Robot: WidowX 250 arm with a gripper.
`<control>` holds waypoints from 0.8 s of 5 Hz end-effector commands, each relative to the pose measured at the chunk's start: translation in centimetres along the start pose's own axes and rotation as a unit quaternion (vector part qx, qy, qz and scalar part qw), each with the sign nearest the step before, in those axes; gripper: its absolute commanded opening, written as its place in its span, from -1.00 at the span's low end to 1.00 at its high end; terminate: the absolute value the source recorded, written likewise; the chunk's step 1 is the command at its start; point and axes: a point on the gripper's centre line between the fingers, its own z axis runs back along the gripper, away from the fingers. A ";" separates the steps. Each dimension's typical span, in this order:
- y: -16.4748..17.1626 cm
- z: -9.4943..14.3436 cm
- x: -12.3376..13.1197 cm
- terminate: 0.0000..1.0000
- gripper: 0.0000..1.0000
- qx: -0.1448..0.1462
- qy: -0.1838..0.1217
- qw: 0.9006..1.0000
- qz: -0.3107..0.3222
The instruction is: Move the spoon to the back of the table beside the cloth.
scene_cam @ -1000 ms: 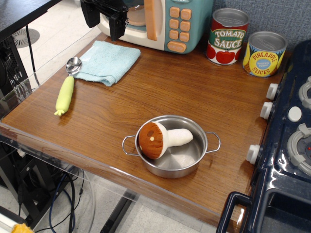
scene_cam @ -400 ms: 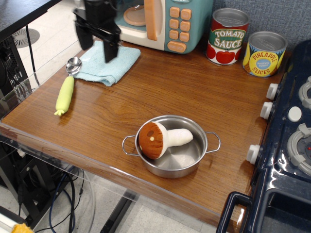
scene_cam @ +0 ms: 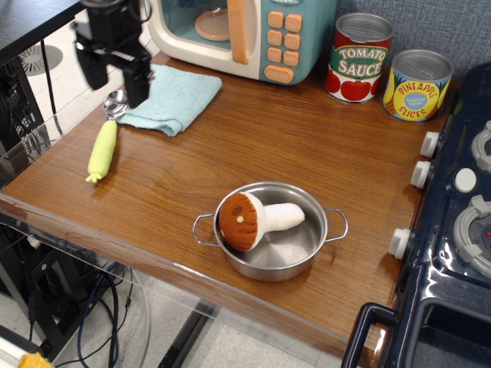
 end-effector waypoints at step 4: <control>0.7 -1.2 -3.9 -1.00 1.00 0.045 0.055 0.986 0.150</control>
